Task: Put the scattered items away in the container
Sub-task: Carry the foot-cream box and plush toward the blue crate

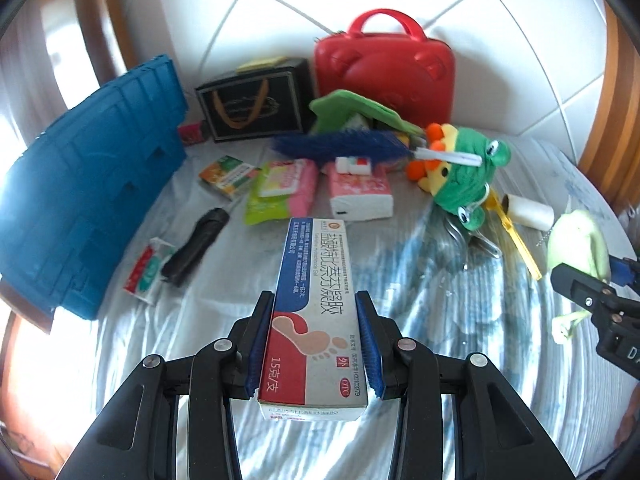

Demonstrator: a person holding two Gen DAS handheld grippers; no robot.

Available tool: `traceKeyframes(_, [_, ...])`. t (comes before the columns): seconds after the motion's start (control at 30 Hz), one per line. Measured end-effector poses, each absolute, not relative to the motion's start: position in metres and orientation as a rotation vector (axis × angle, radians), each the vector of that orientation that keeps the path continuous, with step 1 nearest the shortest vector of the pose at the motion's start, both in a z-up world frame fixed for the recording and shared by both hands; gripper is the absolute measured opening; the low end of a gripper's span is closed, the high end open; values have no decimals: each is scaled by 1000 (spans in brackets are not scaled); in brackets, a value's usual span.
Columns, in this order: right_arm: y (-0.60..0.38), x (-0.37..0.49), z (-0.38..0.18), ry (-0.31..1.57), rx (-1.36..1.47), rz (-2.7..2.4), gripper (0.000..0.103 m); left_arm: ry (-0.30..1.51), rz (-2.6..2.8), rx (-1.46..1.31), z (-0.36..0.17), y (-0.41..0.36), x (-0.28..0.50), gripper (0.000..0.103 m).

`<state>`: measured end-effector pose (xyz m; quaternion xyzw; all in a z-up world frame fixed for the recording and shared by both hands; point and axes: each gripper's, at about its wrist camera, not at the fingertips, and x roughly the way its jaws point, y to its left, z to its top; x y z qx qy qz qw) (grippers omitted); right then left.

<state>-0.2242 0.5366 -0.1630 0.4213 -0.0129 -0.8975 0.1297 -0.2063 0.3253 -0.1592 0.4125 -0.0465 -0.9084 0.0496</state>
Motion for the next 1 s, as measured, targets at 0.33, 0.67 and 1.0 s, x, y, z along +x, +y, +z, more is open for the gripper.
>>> traceKeyframes(0.33, [438, -198, -128, 64, 1090, -2629, 61, -136, -2859, 1123, -123, 237, -179, 39])
traceKeyframes(0.67, [334, -175, -101, 72, 982, -2713, 61, -161, -2936, 983, -85, 147, -160, 39])
traceKeyframes(1.0, [264, -184, -57, 149, 784, -2649, 61, -97, -2874, 755, -29, 83, -159, 39])
